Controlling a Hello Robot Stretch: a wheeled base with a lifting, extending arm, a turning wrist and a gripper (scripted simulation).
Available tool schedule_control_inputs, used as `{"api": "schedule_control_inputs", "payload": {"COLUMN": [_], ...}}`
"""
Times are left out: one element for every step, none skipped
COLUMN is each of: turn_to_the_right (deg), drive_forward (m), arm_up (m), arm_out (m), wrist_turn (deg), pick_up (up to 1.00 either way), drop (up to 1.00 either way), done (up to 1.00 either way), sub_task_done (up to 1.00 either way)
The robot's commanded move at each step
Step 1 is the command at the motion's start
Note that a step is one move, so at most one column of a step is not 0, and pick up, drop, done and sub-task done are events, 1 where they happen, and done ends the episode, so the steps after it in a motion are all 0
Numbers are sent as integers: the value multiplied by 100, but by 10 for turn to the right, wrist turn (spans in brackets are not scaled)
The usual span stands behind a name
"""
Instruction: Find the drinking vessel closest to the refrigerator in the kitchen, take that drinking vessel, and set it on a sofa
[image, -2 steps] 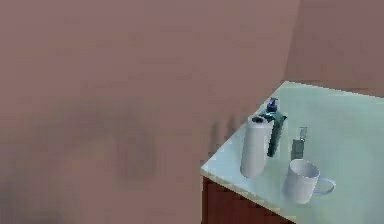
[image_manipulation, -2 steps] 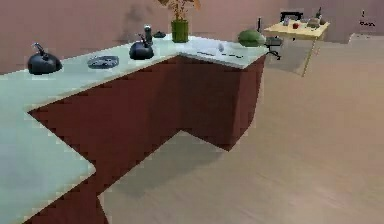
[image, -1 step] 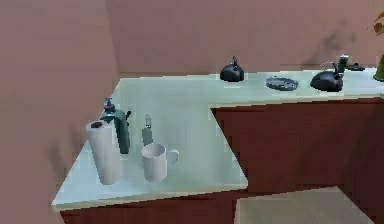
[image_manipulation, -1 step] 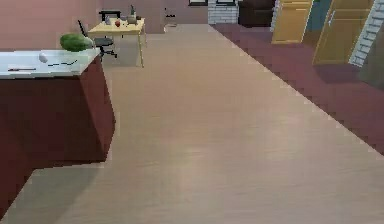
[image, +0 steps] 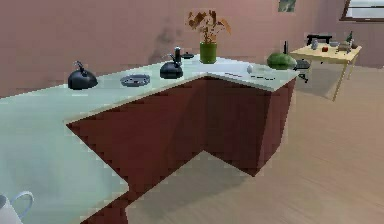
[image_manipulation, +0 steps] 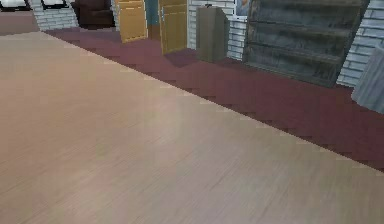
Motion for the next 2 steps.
{"api": "schedule_control_inputs", "payload": {"turn_to_the_right": [0,-450], "drive_forward": [5,0], "arm_up": [0,0], "arm_out": [0,0], "wrist_turn": [0,0], "pick_up": [0,0], "drop": [0,0], "done": [0,0], "sub_task_done": [0,0]}}
